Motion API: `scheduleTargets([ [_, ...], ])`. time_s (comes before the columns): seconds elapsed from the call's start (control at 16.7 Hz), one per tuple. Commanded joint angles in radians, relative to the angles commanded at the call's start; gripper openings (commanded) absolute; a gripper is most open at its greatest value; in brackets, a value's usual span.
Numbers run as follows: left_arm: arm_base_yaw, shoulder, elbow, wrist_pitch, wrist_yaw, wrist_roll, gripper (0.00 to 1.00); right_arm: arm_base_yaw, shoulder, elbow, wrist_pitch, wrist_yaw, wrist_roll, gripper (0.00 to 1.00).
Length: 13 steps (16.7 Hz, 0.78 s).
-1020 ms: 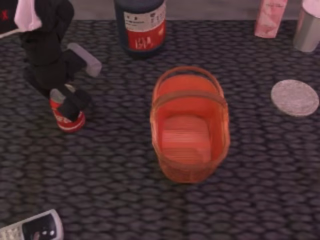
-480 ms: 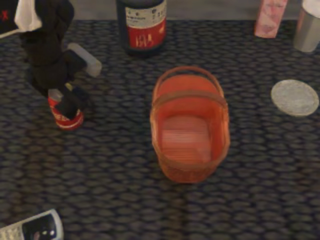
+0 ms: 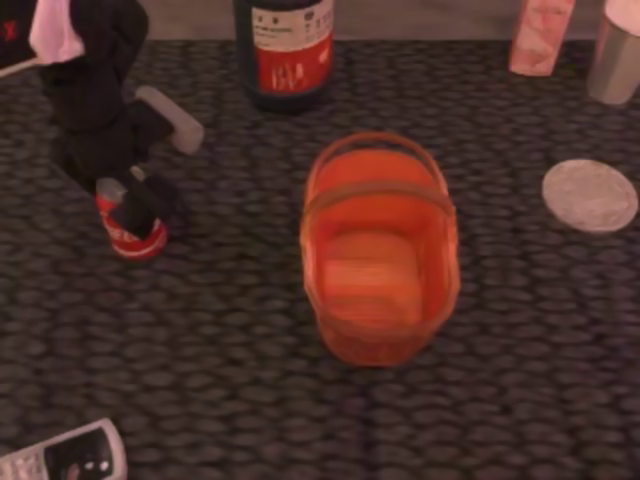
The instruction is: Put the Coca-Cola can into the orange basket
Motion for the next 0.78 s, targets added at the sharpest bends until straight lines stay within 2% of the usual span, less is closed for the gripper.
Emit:
scheduleTargets([
  [0.18, -0.005, 0.000, -0.005, 0.030, 0.027, -0.009, 0.00, 0.000, 0.000, 0.000, 0.000, 0.000, 0.000, 1.00],
  [0.36, -0.018, -0.002, -0.025, 0.151, 0.127, -0.049, 0.00, 0.000, 0.000, 0.000, 0.000, 0.000, 0.000, 1.00],
  [0.54, -0.035, -0.009, -0.062, 0.359, 0.282, -0.117, 0.00, 0.000, 0.000, 0.000, 0.000, 0.000, 0.000, 1.00],
  [0.78, -0.062, -0.029, -0.141, 0.738, 0.544, -0.237, 0.00, 0.000, 0.000, 0.000, 0.000, 0.000, 0.000, 1.00],
])
